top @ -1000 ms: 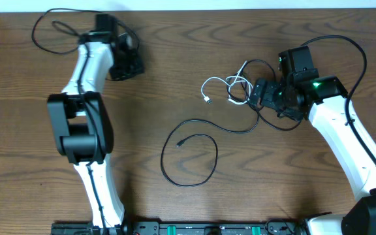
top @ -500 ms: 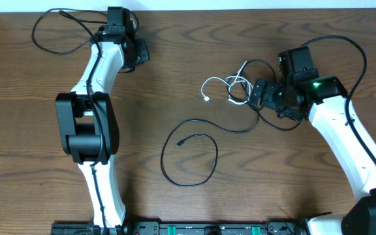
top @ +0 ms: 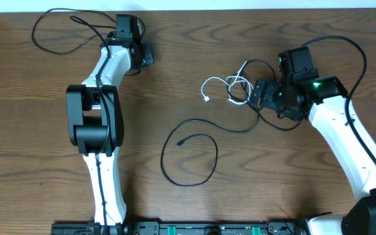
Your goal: Untangle cables
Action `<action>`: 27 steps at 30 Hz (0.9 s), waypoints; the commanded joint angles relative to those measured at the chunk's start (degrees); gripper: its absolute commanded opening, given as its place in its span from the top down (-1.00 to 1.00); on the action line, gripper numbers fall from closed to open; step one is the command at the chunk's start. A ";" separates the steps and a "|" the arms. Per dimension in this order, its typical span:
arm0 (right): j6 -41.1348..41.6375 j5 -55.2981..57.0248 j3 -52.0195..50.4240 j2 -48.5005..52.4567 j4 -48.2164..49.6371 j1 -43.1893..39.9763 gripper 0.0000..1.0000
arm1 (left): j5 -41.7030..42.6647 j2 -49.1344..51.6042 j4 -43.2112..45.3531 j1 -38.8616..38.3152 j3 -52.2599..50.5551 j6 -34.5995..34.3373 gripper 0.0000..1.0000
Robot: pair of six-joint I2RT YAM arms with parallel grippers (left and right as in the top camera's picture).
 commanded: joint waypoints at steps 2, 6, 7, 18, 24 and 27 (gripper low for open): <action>0.07 -0.15 -0.15 0.37 0.02 0.33 -0.99 | -6.88 -0.22 0.87 0.20 0.13 1.03 0.85; 0.07 -0.15 -0.15 0.37 -0.15 0.33 -0.98 | -9.97 -0.22 0.98 0.48 -0.04 2.75 0.85; 0.07 -0.15 -0.15 0.37 -0.17 0.33 -0.99 | -9.99 -0.22 1.03 0.59 -0.24 2.78 0.85; 0.07 -0.17 -0.15 0.37 -0.42 0.33 -0.99 | -10.47 0.44 2.95 2.08 -1.66 3.98 0.85; 0.07 -0.15 -0.15 0.37 -1.22 0.33 -0.99 | -16.26 0.79 7.72 4.96 -1.66 6.99 0.85; 0.07 -0.13 -0.15 0.37 -1.62 0.33 -0.99 | -15.61 0.79 11.74 6.62 -1.66 14.08 0.85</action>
